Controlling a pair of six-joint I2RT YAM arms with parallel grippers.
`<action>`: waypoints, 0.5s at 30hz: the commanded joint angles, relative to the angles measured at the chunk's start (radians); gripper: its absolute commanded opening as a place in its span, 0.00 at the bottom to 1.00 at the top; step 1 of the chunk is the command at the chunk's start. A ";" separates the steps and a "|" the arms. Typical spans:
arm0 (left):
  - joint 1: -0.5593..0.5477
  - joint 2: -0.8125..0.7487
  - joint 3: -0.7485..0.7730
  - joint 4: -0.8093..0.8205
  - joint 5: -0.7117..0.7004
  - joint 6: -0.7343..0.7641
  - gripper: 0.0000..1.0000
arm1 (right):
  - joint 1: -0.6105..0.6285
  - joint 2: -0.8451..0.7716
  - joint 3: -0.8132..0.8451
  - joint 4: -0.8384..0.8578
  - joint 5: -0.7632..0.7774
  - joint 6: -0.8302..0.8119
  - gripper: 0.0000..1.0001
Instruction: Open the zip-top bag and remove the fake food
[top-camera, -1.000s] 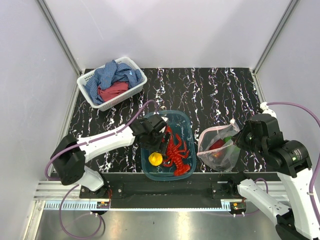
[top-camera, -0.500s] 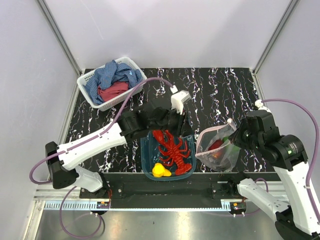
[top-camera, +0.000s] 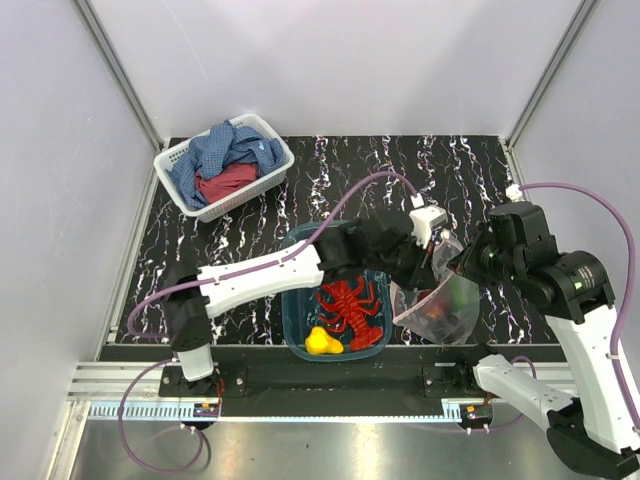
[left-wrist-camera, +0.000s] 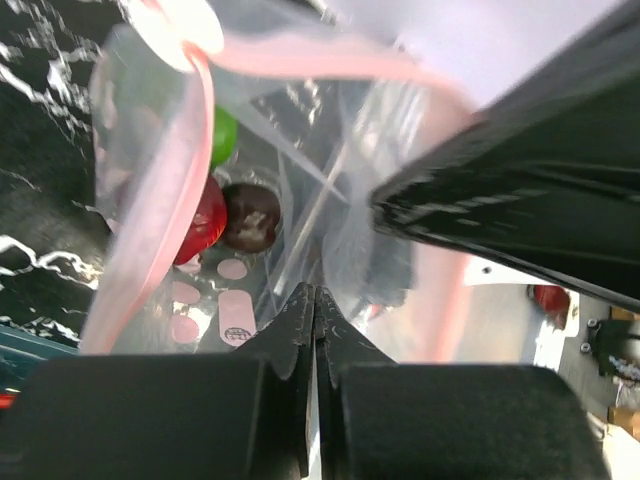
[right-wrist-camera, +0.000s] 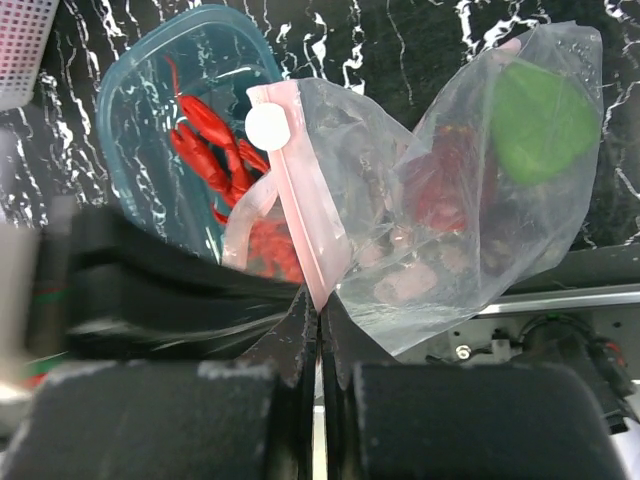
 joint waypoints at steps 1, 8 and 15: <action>-0.003 0.046 0.053 0.026 -0.060 0.000 0.00 | 0.002 0.011 0.041 0.019 -0.042 0.049 0.00; -0.010 0.167 0.065 0.057 -0.113 -0.035 0.00 | 0.002 0.013 -0.008 0.026 -0.081 0.138 0.00; -0.016 0.247 0.027 0.112 -0.170 -0.047 0.18 | 0.002 0.033 -0.008 0.026 -0.036 0.172 0.00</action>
